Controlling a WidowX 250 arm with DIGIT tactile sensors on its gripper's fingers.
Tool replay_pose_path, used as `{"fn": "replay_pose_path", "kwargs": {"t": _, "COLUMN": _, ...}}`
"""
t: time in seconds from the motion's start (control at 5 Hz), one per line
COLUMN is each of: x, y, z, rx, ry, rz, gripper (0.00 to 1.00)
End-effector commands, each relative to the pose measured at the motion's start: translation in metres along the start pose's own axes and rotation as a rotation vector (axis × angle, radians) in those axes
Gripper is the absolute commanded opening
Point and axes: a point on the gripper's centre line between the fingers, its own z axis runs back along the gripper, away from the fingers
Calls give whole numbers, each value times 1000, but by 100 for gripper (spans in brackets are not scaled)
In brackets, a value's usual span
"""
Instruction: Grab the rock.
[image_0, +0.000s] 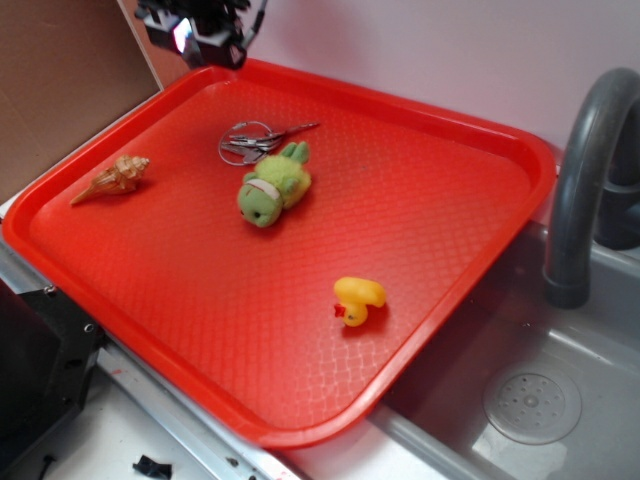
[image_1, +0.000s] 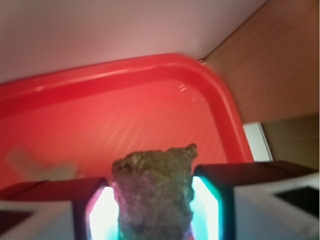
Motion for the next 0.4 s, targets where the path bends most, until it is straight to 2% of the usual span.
{"fn": "replay_pose_path", "kwargs": {"t": 0.0, "x": -69, "y": -43, "z": 103, "rx": -209, "ry": -125, "rz": -204, "gripper": 0}}
{"fn": "replay_pose_path", "kwargs": {"t": 0.2, "x": -88, "y": -55, "z": 121, "rx": -233, "ry": -176, "rz": -259, "gripper": 0}}
